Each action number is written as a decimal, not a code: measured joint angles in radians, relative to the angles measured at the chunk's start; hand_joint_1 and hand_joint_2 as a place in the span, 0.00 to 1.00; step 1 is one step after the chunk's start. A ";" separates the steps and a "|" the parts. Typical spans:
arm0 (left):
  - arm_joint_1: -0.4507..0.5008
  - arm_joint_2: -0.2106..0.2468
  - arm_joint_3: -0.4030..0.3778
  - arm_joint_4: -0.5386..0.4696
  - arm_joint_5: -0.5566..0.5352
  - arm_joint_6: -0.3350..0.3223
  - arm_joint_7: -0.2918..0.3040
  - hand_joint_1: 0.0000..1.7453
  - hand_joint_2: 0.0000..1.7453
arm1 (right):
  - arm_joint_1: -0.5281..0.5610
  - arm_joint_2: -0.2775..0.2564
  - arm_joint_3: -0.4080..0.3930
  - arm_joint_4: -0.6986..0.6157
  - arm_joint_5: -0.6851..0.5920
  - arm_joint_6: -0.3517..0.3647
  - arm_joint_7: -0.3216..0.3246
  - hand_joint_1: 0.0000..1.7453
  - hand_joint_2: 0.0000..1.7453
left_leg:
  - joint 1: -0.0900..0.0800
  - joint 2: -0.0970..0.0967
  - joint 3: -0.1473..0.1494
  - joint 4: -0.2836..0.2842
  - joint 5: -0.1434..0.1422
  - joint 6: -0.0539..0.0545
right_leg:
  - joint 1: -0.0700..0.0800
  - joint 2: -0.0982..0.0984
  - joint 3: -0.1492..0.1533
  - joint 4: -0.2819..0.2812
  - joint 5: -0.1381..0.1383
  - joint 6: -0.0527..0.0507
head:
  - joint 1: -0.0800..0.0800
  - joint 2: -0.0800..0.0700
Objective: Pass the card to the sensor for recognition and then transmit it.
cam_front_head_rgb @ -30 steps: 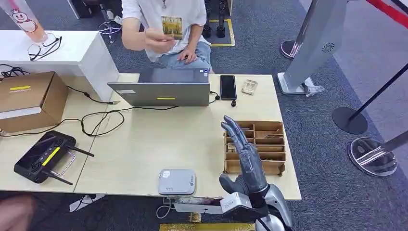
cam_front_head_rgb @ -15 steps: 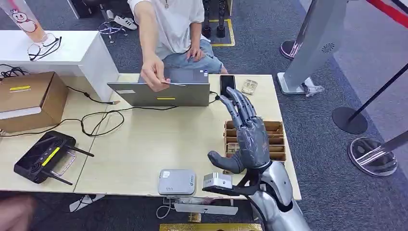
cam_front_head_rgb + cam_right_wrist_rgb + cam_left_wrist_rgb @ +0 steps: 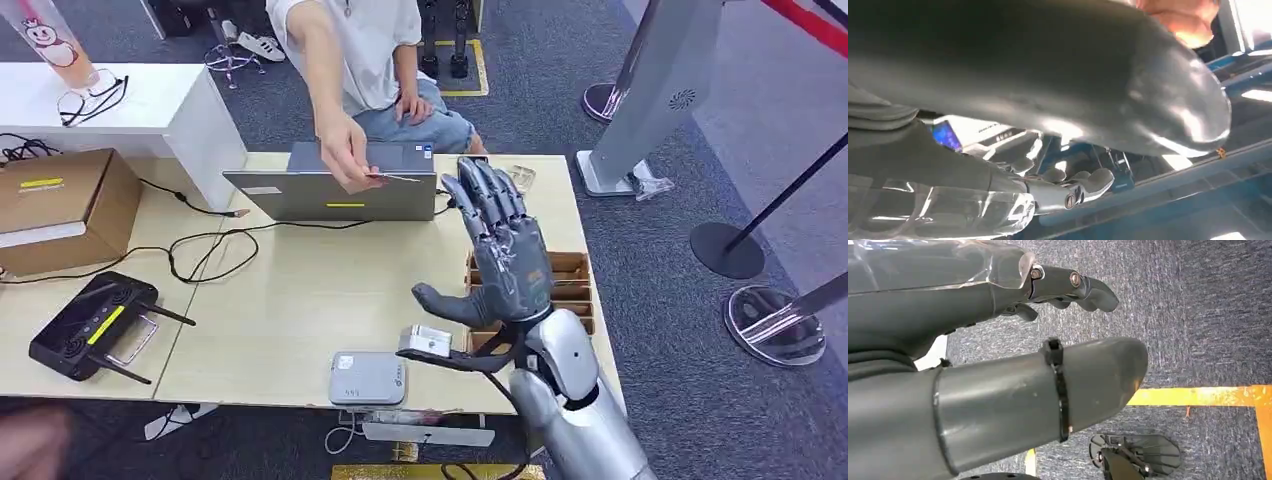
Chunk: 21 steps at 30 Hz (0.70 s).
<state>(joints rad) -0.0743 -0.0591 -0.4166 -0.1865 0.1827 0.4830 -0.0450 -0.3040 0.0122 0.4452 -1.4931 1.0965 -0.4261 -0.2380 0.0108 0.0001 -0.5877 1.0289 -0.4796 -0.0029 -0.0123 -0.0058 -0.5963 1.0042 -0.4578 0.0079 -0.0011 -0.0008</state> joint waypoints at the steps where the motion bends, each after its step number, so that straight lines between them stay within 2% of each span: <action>1: -0.001 0.000 0.000 0.000 0.000 0.000 0.000 0.00 0.00 | -0.007 0.000 0.002 0.009 0.021 -0.005 0.009 0.00 0.00 | 0.000 0.000 0.000 0.000 0.000 0.000 | 0.000 0.000 0.000 0.000 0.000 0.000 | 0.000 0.000; 9: -0.006 -0.002 -0.001 0.000 -0.003 -0.005 0.003 0.00 0.00 | -0.055 0.001 0.016 0.071 0.126 -0.013 0.057 0.00 0.00 | 0.000 0.000 0.000 0.000 0.000 0.000 | 0.000 0.000 0.000 0.000 0.000 0.000 | 0.000 0.000; 10: -0.006 -0.002 -0.001 0.000 -0.003 -0.005 0.003 0.00 0.00 | -0.062 0.002 0.018 0.080 0.135 -0.013 0.063 0.00 1.00 | 0.000 0.000 0.000 0.000 0.000 0.000 | 0.000 0.000 0.000 0.000 0.000 0.000 | 0.000 0.000; 21: -0.010 -0.005 -0.004 0.000 -0.006 -0.005 0.017 0.00 0.00 | -0.146 0.018 0.029 0.180 0.173 -0.003 0.095 0.00 1.00 | 0.000 0.000 0.000 0.000 0.000 0.000 | 0.000 0.000 0.000 0.000 0.000 0.000 | 0.000 0.000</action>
<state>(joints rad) -0.0846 -0.0645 -0.4204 -0.1865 0.1762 0.4780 -0.0282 -0.4502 0.0297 0.4742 -1.3135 1.2696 -0.4292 -0.1434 0.0108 0.0000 -0.5878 1.0289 -0.4795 -0.0029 -0.0123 -0.0058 -0.5963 1.0042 -0.4578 0.0079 -0.0008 -0.0008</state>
